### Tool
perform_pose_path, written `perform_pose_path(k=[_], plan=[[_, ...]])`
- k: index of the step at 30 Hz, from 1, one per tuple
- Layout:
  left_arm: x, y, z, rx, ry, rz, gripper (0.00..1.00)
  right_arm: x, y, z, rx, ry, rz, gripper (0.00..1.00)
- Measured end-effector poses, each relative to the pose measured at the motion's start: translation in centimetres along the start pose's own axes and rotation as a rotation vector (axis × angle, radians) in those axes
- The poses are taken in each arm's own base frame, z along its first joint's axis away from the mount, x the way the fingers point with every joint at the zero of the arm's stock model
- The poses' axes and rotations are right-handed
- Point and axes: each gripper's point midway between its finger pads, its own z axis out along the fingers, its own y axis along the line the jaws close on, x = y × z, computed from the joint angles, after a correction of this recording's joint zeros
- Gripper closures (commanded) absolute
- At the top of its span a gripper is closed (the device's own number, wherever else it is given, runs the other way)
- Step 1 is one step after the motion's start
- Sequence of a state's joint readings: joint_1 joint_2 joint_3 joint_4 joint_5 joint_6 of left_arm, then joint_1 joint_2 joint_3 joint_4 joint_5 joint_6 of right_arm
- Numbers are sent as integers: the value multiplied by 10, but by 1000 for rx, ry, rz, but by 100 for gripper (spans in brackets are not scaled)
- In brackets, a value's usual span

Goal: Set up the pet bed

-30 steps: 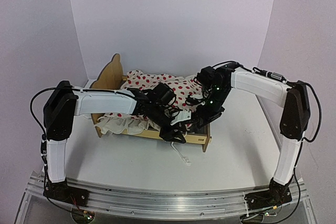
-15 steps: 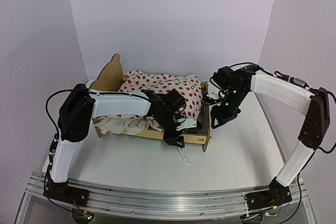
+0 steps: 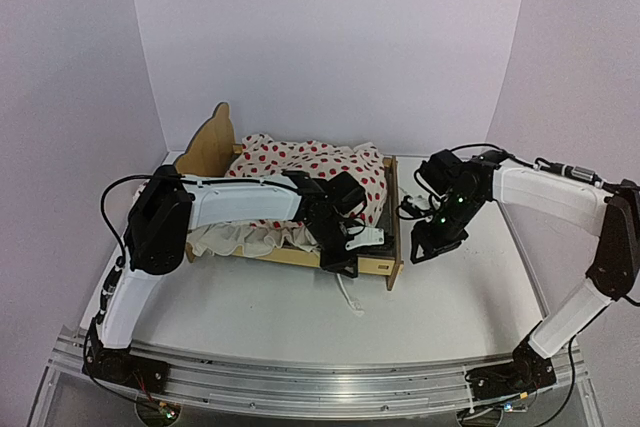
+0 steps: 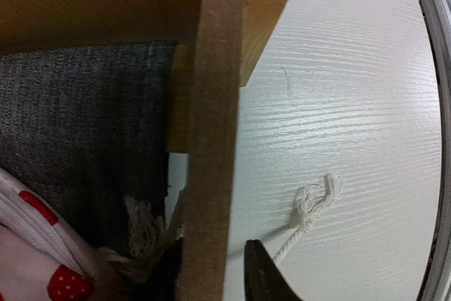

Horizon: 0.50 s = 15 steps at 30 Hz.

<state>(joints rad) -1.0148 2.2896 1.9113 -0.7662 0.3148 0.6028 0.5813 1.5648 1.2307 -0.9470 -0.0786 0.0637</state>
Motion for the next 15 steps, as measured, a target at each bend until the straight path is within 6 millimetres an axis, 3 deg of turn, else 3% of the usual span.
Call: perform_pose_path(k=[3,10,15], plan=[[0,5,0,-23,6,12,100,12,0,12,-16,23,28,58],[-10,4,0,2,14,2,100,17,-4,22,-46,-8,69,58],[-35,8,-11,4,-8,-56,100,17,3,13,-114,-131,34,58]])
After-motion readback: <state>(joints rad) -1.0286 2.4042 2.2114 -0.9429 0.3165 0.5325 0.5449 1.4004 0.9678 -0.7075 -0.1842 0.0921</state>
